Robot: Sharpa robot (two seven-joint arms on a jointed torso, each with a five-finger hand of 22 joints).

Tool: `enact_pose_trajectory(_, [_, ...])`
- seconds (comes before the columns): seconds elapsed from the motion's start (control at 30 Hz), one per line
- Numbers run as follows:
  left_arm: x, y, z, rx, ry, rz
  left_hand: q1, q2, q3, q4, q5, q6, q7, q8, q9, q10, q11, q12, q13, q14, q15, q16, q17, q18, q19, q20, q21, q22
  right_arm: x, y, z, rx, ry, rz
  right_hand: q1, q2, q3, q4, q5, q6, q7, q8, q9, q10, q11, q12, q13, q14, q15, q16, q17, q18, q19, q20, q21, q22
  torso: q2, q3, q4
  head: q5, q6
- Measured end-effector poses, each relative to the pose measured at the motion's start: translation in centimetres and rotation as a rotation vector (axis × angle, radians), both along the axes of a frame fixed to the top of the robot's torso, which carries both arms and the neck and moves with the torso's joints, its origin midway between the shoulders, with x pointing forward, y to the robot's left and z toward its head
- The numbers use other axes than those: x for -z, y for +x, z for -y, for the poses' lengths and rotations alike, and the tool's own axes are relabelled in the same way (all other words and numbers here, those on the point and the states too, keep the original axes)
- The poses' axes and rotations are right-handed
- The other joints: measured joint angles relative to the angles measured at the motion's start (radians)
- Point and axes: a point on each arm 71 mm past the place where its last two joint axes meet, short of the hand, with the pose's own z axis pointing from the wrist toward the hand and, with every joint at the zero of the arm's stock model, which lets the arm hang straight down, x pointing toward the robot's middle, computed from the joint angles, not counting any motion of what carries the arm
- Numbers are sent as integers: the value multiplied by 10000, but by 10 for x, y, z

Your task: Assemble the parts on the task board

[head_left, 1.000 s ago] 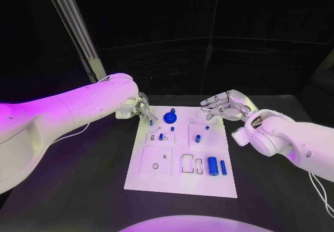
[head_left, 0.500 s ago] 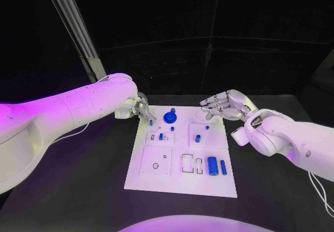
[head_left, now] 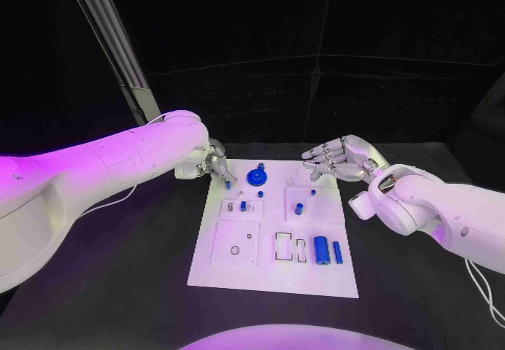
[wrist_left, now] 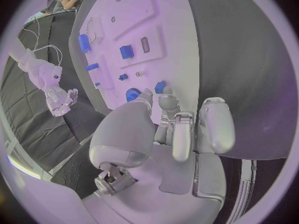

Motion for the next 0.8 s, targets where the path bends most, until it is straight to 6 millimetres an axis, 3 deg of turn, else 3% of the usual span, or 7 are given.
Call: enact_pose_trajectory(0.8, [2, 0, 1, 66, 28, -150, 351, 86, 245, -245, 0, 36, -36, 41, 13, 37, -37, 0, -24, 0, 1, 0, 0, -1, 0, 0, 0, -2, 0, 0, -1, -42, 8, -17, 0, 0, 0, 0, 37, 0, 0, 0, 0, 0, 0, 0, -26, 0, 0, -41, 0, 0, 0, 0, -39, -16, 3, 0, -3, -14, -62])
